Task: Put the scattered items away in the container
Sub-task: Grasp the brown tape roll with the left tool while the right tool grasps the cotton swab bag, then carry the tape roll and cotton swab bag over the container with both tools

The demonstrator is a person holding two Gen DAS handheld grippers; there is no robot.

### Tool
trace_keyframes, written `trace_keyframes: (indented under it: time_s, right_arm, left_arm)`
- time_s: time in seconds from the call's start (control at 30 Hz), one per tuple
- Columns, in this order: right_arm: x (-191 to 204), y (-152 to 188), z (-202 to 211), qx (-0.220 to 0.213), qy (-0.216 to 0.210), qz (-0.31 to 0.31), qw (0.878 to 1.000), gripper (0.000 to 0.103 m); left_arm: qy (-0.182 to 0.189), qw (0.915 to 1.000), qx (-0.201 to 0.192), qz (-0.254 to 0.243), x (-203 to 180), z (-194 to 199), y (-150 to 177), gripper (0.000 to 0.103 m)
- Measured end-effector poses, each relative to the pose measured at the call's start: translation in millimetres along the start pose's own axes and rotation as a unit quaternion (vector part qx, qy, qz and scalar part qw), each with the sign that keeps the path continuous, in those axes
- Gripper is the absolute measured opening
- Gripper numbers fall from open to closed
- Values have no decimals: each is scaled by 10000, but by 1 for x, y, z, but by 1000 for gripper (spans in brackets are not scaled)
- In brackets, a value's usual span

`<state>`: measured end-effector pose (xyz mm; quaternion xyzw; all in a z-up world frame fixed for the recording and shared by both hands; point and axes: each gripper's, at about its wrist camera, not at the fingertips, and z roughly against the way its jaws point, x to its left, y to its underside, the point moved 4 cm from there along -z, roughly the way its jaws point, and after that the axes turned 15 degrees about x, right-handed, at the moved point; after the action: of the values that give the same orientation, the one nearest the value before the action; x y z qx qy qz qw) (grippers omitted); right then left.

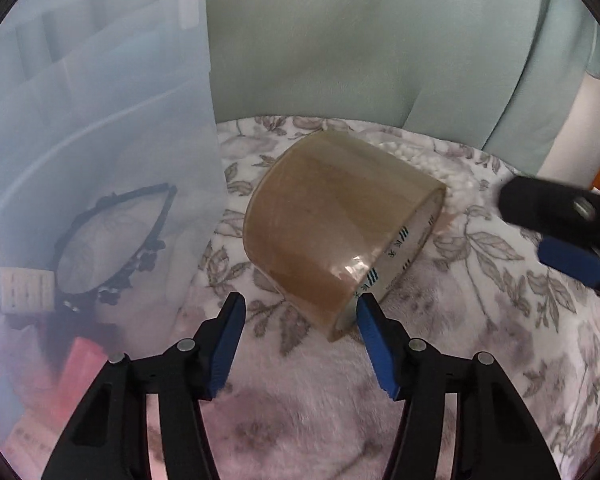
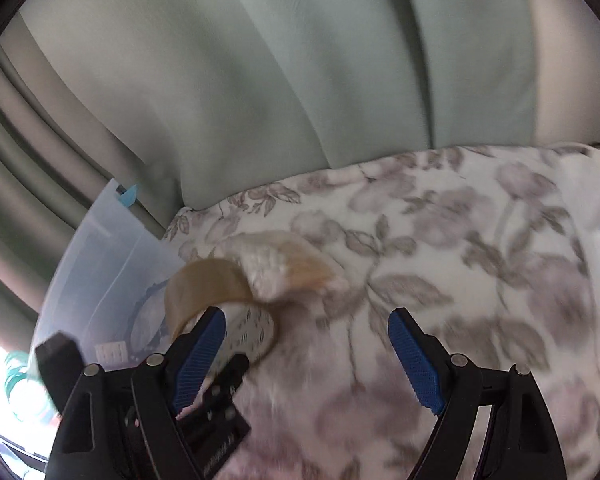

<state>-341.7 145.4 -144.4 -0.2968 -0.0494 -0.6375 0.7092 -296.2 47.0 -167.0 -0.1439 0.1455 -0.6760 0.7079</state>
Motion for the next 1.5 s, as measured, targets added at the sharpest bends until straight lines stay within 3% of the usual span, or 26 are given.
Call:
trace_keyframes:
  time_s: [0.47,0.63,0.73,0.97,1.2,1.5]
  right_arm:
    - [8,-24,-59,312,-114,79,9994,86]
    - [10,-22,-59,308,-119,-2,9995,66]
    - [10,-18,-56,294,-120,-78,9995,62]
    - [1,5,-41,229,-215,-446,9985,58]
    - [-18,53,-20,125,-521,-1138,9921,58]
    - [-24,107,21,44,-602,-1644,9845,58]
  left_arm:
    - [225,9993,-85,290,15,-6,-2,56]
    - [214,9990,-103,390,21,-5,1,37]
    - [251,9989,-87,388,22,-3,3,34]
    - [361,9990,52,259,30,5,15,33]
    - [356,9992,75,-186,21,25,55,32]
    - [391,9983,258,-354,24,49,91,28]
